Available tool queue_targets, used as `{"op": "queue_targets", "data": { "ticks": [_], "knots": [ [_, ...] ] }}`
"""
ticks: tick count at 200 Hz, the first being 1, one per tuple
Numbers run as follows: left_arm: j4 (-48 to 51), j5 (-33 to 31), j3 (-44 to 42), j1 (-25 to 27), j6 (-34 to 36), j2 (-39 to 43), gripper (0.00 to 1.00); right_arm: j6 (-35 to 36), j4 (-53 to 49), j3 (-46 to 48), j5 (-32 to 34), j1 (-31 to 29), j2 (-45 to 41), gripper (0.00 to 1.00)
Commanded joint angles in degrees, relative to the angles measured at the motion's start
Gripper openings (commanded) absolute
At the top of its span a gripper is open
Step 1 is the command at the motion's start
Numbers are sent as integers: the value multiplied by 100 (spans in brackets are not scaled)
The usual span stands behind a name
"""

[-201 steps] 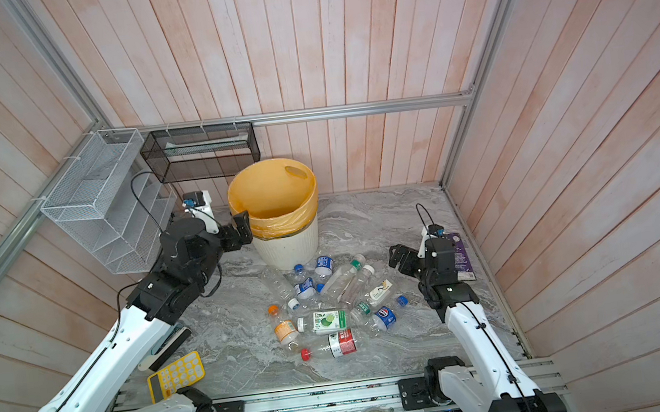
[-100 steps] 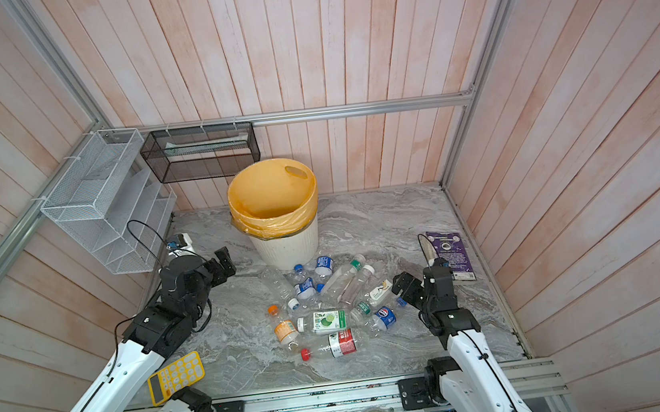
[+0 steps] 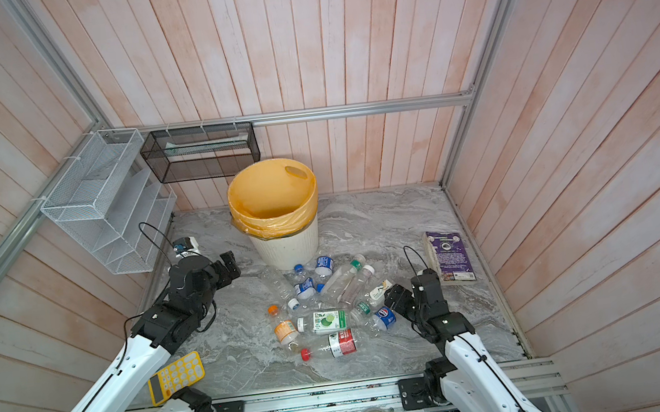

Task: Throw the plastic bottles in the bin
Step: 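Grasp the clear blue-capped bottle with the right gripper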

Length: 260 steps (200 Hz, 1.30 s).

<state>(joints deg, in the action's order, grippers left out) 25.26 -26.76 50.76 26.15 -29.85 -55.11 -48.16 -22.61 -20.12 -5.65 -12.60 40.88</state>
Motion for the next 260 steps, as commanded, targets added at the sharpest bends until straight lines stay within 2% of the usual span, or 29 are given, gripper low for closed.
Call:
{"op": "queue_targets", "data": {
  "ticks": [1,45,137,171,228,260],
  "knots": [
    [-45,75,-108,-35,-71,60,100,-273,-377,133,9,-164,-108,89],
    [-56,79,-187,-47,-136,62,100,-653,-384,328,91,-426,-231,87],
    [32,84,-222,-54,-129,69,100,-1228,103,433,90,-698,352,82],
    [39,101,-258,-52,-153,106,100,-1371,233,506,146,-717,555,77],
    [119,149,-238,-60,-197,108,100,-1374,280,575,494,-717,544,57],
    [189,137,-259,-58,-282,140,100,-1320,230,432,752,-685,207,51]
  ]
}}
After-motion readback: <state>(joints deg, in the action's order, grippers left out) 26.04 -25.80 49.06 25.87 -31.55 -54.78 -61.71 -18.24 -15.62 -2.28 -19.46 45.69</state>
